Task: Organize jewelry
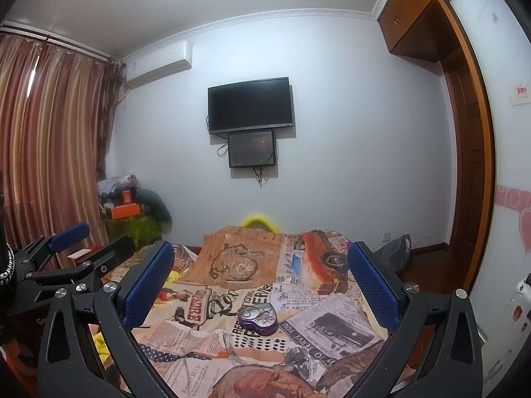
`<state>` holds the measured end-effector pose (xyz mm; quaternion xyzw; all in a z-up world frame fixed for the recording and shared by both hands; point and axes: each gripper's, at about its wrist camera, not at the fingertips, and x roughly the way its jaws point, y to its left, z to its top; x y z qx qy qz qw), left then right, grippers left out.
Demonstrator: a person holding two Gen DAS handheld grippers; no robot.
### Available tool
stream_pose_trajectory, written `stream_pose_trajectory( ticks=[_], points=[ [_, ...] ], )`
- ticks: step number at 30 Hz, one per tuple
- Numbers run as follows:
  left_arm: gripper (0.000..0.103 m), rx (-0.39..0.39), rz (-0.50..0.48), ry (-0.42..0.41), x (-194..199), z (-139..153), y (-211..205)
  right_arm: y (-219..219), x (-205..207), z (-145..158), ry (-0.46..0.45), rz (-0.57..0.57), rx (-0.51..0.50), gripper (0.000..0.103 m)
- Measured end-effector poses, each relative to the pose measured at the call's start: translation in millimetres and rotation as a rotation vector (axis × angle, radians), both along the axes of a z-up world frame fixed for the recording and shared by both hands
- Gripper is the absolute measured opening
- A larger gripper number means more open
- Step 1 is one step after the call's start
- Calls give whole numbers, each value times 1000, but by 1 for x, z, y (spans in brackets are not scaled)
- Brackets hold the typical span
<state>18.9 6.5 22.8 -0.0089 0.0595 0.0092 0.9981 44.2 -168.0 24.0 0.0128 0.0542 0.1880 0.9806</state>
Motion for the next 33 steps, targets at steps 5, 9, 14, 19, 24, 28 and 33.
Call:
stream_pose_trajectory(
  ticks=[5, 9, 14, 19, 24, 28, 33],
  points=[
    [97, -6, -3, 1, -1, 0, 2, 0, 0, 0, 0, 0, 0, 103],
    [97, -9, -11, -1, -1, 1, 2, 0, 0, 0, 0, -1, -1, 103],
    [97, -5, -18, 5, -2, 0, 2, 0, -1, 0, 0, -1, 1, 103],
    [97, -11, -22, 14, 0, 0, 3, 0, 0, 0, -1, -4, -1, 103],
    [97, -9, -24, 20, 1, -1, 2, -1, -1, 0, 3, -7, 3, 103],
    [97, -5, -30, 23, 2, -2, 1, -1, 0, 0, 7, -10, 6, 103],
    [97, -9, -35, 29, 3, -3, 2, 0, 2, 0, 13, -11, 7, 103]
  ],
)
